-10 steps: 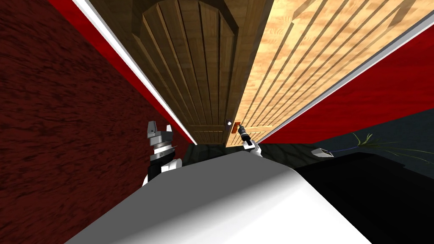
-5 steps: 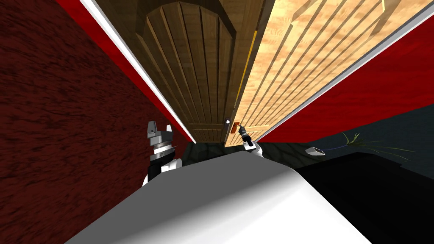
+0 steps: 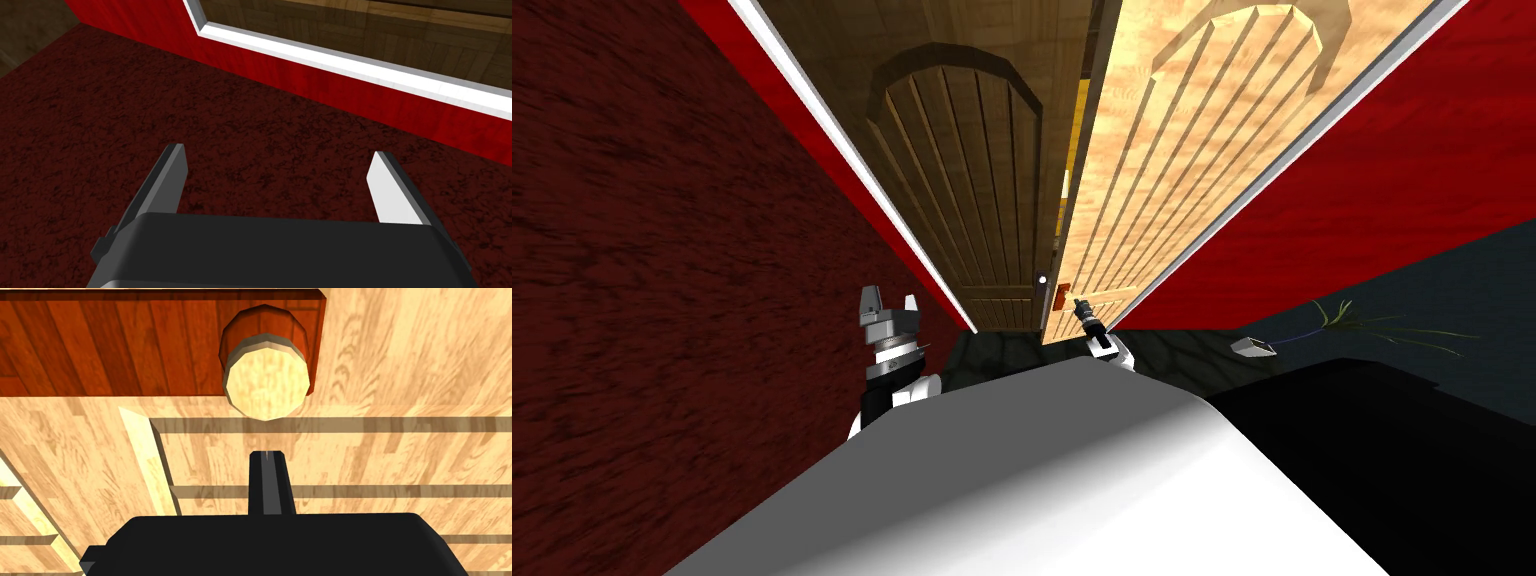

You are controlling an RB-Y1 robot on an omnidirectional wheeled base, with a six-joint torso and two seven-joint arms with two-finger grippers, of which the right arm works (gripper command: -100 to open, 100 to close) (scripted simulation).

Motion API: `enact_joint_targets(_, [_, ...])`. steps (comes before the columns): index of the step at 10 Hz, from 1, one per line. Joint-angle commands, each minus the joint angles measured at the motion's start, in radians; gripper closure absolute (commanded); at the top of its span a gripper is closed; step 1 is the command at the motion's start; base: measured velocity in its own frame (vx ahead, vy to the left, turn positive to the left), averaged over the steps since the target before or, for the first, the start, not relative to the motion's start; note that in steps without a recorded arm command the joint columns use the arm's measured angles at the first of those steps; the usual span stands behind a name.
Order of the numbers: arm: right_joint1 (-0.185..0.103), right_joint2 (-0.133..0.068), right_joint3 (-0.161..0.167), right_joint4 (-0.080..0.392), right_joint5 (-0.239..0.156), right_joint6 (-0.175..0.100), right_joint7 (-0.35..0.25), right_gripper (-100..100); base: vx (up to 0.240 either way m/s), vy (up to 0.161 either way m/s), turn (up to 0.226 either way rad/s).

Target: Pull the door open

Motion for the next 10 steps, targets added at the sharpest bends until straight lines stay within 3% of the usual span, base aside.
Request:
enact_joint_targets(1, [0.014, -0.005, 0.017, -0.023, 0.005, -0.004, -0.016, -100, -0.187, 0.035, 0.049])
enact_joint_targets(4, [0.023, -0.008, 0.029, -0.038, 0.009, -0.005, -0.026, -100, -0.158, 0.022, 0.025])
enact_joint_targets(10, [-0.025, 0.007, 0.015, 0.006, -0.001, -0.002, 0.005, -100, 0.176, -0.029, 0.030])
